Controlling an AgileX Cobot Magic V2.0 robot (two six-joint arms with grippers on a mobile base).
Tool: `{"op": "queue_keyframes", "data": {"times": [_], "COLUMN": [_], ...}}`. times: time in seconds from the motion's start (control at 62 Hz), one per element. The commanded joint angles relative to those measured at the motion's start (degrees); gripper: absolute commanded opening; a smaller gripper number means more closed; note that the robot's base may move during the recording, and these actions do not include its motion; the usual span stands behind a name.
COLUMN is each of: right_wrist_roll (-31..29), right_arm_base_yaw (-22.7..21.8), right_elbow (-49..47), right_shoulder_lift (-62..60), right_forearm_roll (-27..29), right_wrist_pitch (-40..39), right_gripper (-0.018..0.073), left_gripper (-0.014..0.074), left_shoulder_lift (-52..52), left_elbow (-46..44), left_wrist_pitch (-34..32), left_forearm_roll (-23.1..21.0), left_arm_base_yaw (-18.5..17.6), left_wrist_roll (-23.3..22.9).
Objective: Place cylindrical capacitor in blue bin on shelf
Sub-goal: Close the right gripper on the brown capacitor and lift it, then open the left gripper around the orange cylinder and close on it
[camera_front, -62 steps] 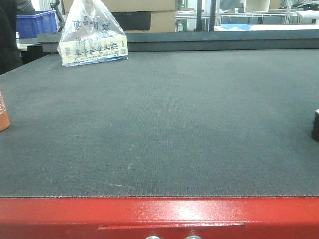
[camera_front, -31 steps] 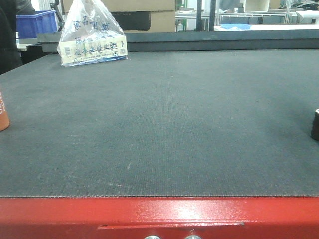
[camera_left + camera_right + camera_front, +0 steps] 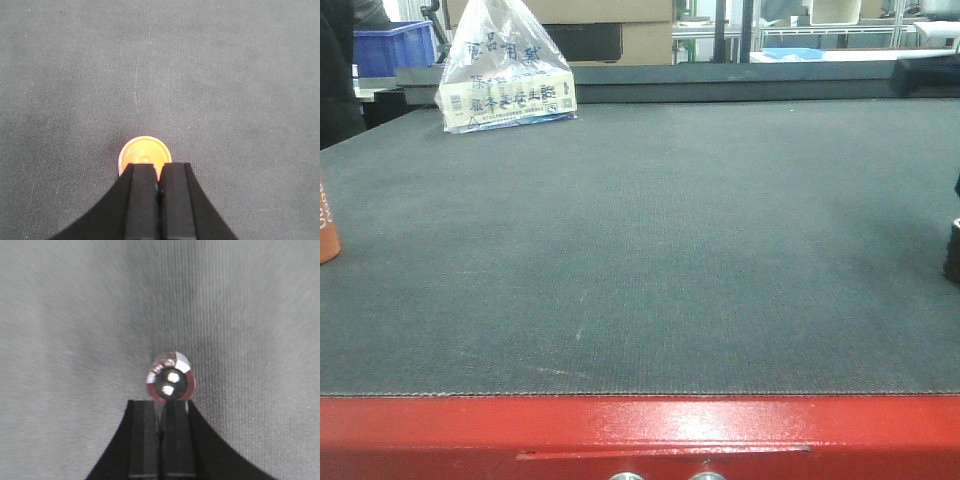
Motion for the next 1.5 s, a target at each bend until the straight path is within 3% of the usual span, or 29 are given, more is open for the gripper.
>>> {"op": "queue_keyframes", "data": {"times": [0.0,0.21,0.307,0.403,0.533,1.033,1.162,1.243,1.34,1.388,1.469,1.485], "right_wrist_roll": [-0.6,-0.6,-0.71,-0.71,-0.71,-0.71,-0.71,-0.71,-0.71,-0.71,-0.71,-0.71], "right_arm_base_yaw": [0.05,0.05,0.05,0.05,0.05,0.05,0.05,0.05,0.05,0.05,0.05,0.05], "right_elbow": [-0.33,-0.33,-0.33,-0.33,-0.33,-0.33,-0.33,-0.33,-0.33,-0.33,-0.33,-0.33], "right_shoulder_lift": [0.82,0.95,0.95,0.95,1.55,9.47,9.49,9.49,9.49,9.49,9.49,9.49], "right_forearm_roll": [-0.9,-0.9,-0.9,-1.4,-2.31,-2.44,-2.44,-2.44,-2.44,-2.44,-2.44,-2.44], "right_wrist_pitch": [0.16,0.14,-0.27,-1.92,-4.8,-4.82,-5.07,-5.07,-5.07,-5.07,-5.07,-5.07], "right_gripper": [-0.0151,-0.0135,0.0006,0.0213,0.0343,0.0352,0.0348,0.0285,0.0125,-0.0008,-0.0172,-0.0167], "left_gripper": [-0.0111,-0.0111,-0.0111,-0.0111,-0.0111,-0.0111,-0.0111,-0.0111,-0.011,-0.0094,0.0025,0.0069], "left_shoulder_lift": [0.06,0.06,0.06,0.06,0.06,0.06,0.06,0.06,0.06,0.06,0.06,0.06], "left_elbow": [-0.48,-0.48,-0.48,-0.48,-0.48,-0.48,-0.48,-0.48,-0.48,-0.48,-0.48,-0.48], "left_wrist_pitch": [-0.36,0.97,1.11,1.11,1.11,1.25,1.25,1.25,1.23,1.27,1.27,1.27], "left_forearm_roll": [-0.58,-0.58,-0.58,-0.58,-0.58,-0.58,-0.58,-0.58,-0.58,-0.58,-0.47,-0.3], "left_arm_base_yaw": [0.17,0.17,0.17,0.17,0.17,0.17,0.17,0.17,0.17,0.17,0.17,0.17], "left_wrist_roll": [-0.45,-0.45,-0.45,-0.45,-0.45,-0.45,-0.45,-0.45,-0.45,-0.45,-0.06,-0.06]}}
